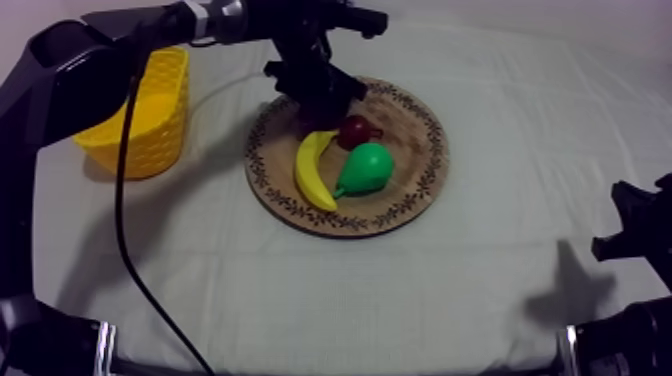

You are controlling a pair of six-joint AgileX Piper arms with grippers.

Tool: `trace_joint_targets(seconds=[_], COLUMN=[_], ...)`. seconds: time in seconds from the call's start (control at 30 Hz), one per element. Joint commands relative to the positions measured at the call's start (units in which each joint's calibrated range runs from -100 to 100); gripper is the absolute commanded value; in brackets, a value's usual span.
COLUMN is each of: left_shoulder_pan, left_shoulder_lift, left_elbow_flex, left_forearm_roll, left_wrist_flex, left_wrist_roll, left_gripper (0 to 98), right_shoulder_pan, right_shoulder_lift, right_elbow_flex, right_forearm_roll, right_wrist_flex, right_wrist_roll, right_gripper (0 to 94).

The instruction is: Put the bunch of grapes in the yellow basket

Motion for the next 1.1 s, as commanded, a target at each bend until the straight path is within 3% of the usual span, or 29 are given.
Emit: trace_joint_targets(seconds=[0.0, 0.3, 0.43, 0.77, 1.07], left_shoulder_pan=[0.0, 0.1, 0.1, 0.1, -0.3], left_shoulder_lift=[0.1, 0.7, 0.8, -4.1, -21.9], left_elbow_flex=[-0.3, -1.0, -1.1, 5.0, 21.7], left_forearm_roll=[-0.01, 0.13, 0.23, -0.30, -4.10], left_wrist_flex=[0.1, 0.4, 0.4, -3.2, -5.1], left_wrist_roll=[0.0, 0.2, 0.3, 1.1, 4.7], left_gripper=[64.4, 32.5, 23.7, 19.5, 18.6], right_shoulder_pan=[0.0, 0.0, 0.0, 0.0, 0.0], right_shoulder_lift=[0.0, 0.0, 0.0, 0.0, 0.0], right_elbow_flex=[0.0, 0.0, 0.0, 0.0, 0.0], right_forearm_roll=[0.0, 0.0, 0.0, 0.0, 0.0], right_wrist_flex=[0.0, 0.0, 0.0, 0.0, 0.0], right_wrist_roll=[0.0, 0.0, 0.0, 0.0, 0.0], right_gripper=[0.3, 0.3, 0.3, 0.3, 0.3])
